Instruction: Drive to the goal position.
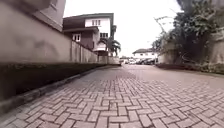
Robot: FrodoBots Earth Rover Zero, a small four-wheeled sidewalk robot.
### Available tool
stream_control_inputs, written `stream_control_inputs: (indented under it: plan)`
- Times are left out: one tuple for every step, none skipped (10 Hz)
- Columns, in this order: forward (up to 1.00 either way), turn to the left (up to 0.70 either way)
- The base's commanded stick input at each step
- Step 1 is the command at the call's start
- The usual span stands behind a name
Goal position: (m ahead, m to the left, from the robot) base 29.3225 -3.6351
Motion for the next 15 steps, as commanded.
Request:
stream_control_inputs:
  plan:
    - [0.69,0.03]
    - [0.69,0.03]
    - [0.69,0.03]
    - [0.69,0.03]
    - [0.69,0.03]
    - [0.69,0.03]
    - [0.69,0.03]
    - [0.69,0.03]
    - [0.69,0.03]
    - [0.69,0.03]
    - [0.69,0.03]
    - [0.69,0.03]
    - [0.69,0.03]
    - [0.69,0.03]
    - [0.69,0.03]
